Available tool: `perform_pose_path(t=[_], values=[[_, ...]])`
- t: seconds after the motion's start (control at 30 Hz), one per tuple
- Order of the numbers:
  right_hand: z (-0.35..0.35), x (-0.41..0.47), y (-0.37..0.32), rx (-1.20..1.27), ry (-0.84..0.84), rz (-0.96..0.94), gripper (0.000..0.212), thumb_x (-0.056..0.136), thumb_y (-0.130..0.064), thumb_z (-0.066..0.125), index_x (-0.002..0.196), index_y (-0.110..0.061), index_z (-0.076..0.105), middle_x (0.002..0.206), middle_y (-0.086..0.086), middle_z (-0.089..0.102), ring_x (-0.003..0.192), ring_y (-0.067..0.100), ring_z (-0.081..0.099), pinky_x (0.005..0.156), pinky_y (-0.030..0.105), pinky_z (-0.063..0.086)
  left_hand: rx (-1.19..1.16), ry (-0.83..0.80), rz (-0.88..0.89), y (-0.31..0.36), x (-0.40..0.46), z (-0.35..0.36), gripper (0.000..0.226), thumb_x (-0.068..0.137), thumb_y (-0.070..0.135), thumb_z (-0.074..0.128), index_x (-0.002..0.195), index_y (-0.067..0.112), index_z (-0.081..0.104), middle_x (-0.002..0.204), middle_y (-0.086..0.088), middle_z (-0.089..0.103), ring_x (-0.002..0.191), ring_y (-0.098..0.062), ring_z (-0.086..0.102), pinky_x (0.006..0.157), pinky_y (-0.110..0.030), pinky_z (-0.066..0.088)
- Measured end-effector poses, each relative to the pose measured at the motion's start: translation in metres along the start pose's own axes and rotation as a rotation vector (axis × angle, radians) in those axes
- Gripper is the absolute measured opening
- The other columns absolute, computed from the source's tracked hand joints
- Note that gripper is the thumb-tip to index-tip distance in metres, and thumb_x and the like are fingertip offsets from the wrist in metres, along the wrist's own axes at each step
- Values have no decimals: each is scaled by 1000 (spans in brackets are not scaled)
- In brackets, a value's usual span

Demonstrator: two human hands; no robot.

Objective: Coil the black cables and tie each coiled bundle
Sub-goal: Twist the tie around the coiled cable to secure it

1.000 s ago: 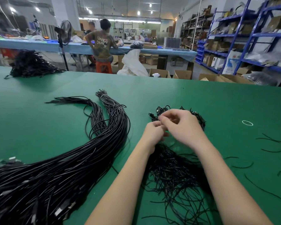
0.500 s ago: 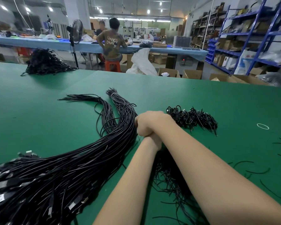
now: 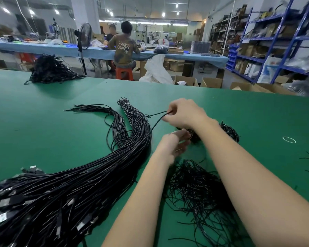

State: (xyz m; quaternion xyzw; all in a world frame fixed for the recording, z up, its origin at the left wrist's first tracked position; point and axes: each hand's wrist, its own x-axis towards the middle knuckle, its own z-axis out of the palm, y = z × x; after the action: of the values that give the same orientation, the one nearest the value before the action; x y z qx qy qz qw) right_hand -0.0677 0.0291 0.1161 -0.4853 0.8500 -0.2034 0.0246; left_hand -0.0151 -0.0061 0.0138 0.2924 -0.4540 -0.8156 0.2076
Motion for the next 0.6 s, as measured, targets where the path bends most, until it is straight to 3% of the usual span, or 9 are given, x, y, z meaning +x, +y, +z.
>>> perform_pose_path(t=[0.1,0.17,0.27,0.37,0.43,0.53,0.6], values=[[-22,0,21,159,194,83,20,86,-40,67,70,-30,61,96,-3,69,97,25,61,78,29,45,75,-23,-8,5,-8,1,9,97,21,61,95,17,69,89,4,74,75,-11,66,63,-21,48],[-39,-3,35,182,294,151,13,87,-38,65,76,-30,65,99,-2,70,98,26,61,84,33,50,163,-104,28,9,-14,1,8,94,23,67,100,18,69,98,5,74,79,-10,67,71,-23,50],[-64,-13,62,210,424,246,7,89,-35,64,89,-31,69,102,-3,70,102,26,62,88,35,51,221,-313,98,13,-23,3,31,88,24,75,118,20,65,113,1,72,96,-14,69,88,-30,51],[-74,-34,91,212,343,301,9,93,-39,66,93,-30,70,97,-7,69,98,22,60,86,34,47,113,-369,168,20,-29,10,58,84,40,73,135,21,54,125,-3,68,109,-16,66,94,-34,52],[-72,-56,111,226,317,334,13,92,-42,70,89,-29,70,93,-9,68,97,21,60,91,36,48,5,-329,206,22,-28,11,59,87,54,63,135,21,56,130,-2,67,117,-17,64,97,-35,51],[-65,-93,140,207,302,356,14,88,-43,74,83,-30,72,86,-15,67,91,18,61,87,30,42,-152,-270,233,23,-23,10,46,105,47,40,126,15,65,124,-2,70,116,-17,65,90,-31,53],[-58,-116,157,169,222,404,16,87,-44,76,79,-30,74,86,-17,69,81,8,59,85,28,40,-205,-230,229,20,-21,13,45,108,40,34,120,12,67,117,-2,73,110,-16,68,86,-27,54]])
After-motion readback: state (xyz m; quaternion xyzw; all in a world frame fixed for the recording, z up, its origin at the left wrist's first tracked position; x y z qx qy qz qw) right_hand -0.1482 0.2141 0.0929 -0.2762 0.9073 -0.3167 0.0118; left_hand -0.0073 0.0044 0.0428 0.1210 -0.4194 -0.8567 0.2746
